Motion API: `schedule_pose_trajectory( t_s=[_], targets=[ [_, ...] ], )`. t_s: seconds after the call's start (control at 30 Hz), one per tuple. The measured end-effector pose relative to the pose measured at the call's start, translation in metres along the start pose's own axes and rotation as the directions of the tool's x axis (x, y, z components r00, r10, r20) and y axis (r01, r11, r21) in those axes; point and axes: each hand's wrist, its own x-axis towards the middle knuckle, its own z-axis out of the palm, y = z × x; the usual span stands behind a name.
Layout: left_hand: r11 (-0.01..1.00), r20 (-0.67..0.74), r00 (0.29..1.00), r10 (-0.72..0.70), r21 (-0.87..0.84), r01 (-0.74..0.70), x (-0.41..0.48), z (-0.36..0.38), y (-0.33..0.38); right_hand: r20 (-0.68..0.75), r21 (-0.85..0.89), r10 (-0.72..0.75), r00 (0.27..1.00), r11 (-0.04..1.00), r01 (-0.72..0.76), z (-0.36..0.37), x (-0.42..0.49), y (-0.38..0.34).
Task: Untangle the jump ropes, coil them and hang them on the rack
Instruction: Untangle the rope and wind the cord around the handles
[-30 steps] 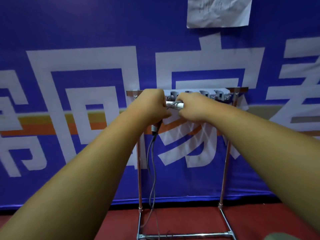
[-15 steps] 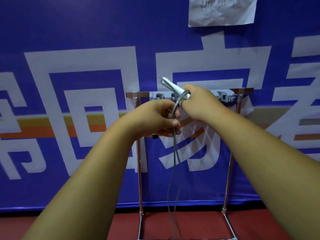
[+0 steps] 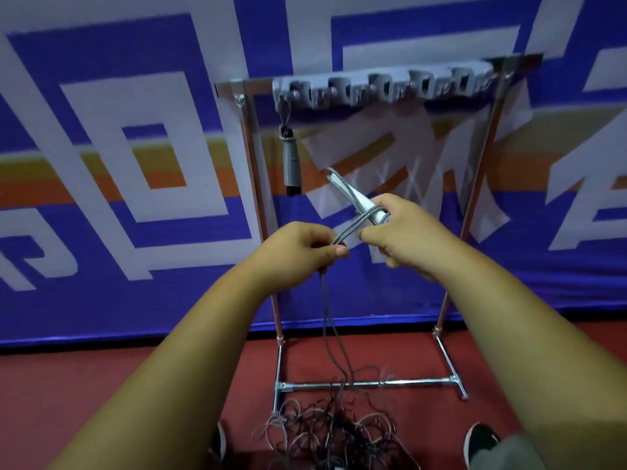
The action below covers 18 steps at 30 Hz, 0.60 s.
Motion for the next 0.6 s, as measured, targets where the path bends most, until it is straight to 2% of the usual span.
schedule_pose_trajectory(
  t_s=[0.1, 0.17, 0.3, 0.4, 0.53, 0.6],
  targets=[
    [0.992, 0.039, 0.999, -0.011, -0.121, 0.016, 0.001, 0.031, -0.033, 0.116, 0.178, 0.052, 0.992, 0.981, -0.073, 0.02, -0.004, 0.037],
    [0.986, 0.096, 0.995, -0.019, -0.164, 0.034, 0.002, 0.051, -0.053, 0.193, 0.348, 0.077, 0.978, 0.927, -0.142, 0.034, -0.007, 0.058],
    [0.971, 0.189, 0.982, -0.021, -0.232, 0.065, 0.003, 0.087, -0.089, 0.153, 0.526, 0.212, 0.965, 0.809, -0.261, 0.061, -0.006, 0.095],
    [0.963, 0.224, 0.974, -0.041, -0.252, 0.098, 0.003, 0.106, -0.112, 0.168, 0.546, 0.286, 0.943, 0.769, -0.331, 0.079, -0.001, 0.114],
    [0.928, 0.218, 0.973, -0.08, -0.339, 0.153, -0.001, 0.129, -0.143, 0.211, 0.441, 0.283, 0.936, 0.827, -0.349, 0.099, 0.012, 0.123],
    [0.933, 0.226, 0.969, -0.103, -0.316, 0.173, 0.004, 0.138, -0.154, 0.234, 0.391, 0.268, 0.935, 0.854, -0.343, 0.109, 0.018, 0.123]
  ],
)
